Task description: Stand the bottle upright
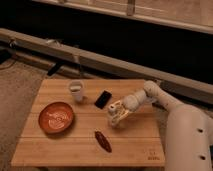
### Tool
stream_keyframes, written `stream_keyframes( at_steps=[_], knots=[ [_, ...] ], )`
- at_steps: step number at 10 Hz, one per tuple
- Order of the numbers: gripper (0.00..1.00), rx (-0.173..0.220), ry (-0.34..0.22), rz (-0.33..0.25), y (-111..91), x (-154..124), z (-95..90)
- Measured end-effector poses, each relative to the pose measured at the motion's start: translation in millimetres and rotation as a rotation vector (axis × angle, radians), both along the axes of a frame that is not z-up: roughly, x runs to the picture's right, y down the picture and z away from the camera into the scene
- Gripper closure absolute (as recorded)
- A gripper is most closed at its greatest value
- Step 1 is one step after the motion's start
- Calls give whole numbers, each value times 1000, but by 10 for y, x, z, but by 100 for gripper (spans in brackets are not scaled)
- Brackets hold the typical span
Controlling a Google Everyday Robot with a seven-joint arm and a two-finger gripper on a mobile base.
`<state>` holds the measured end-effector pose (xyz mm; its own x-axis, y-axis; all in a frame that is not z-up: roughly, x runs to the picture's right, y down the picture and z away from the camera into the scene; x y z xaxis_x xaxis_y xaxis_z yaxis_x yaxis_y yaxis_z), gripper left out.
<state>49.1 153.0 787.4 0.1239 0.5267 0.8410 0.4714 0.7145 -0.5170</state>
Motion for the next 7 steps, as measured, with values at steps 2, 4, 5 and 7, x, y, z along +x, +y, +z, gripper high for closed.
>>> stream_keyframes(
  at_steps=[2, 4, 5, 7],
  knots=[
    [66, -5, -4, 8, 7, 1, 8],
    [44, -9, -9, 16, 7, 2, 13],
    [36, -10, -11, 18, 7, 3, 15],
    [20, -15, -19, 18, 17, 0, 10]
  ],
)
